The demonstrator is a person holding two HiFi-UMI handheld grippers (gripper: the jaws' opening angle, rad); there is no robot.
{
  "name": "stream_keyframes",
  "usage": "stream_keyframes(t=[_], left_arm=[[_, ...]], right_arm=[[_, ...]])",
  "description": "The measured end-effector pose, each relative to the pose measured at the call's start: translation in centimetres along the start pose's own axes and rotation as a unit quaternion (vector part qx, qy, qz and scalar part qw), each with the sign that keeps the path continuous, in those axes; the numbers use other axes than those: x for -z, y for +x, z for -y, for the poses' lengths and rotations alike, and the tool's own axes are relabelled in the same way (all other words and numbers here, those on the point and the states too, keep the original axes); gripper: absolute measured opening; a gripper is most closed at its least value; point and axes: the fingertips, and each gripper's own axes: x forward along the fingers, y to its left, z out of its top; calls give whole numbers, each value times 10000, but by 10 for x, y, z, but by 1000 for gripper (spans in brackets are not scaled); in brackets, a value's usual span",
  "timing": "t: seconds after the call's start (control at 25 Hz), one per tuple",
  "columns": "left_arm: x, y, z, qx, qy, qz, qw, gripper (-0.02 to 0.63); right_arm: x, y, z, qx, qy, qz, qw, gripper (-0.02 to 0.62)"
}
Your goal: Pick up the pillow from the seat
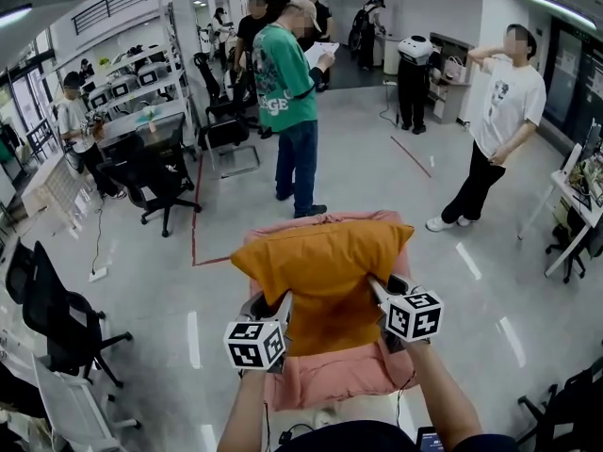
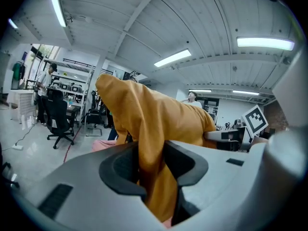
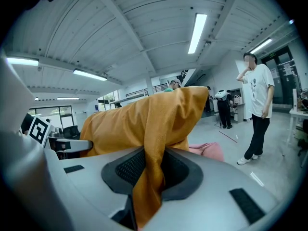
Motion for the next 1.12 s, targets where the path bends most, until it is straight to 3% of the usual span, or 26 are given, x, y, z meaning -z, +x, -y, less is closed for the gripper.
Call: stream_keyframes(t=[0.68, 1.12], left_arm=[[2, -44, 19, -116, 4, 135, 9998, 147], [1, -61, 53, -82, 46, 216, 9997, 147]], right_arm=[[4, -33, -19, -174, 32, 196, 9997, 104], [-4, -72, -14, -176, -53, 338, 9993, 104]])
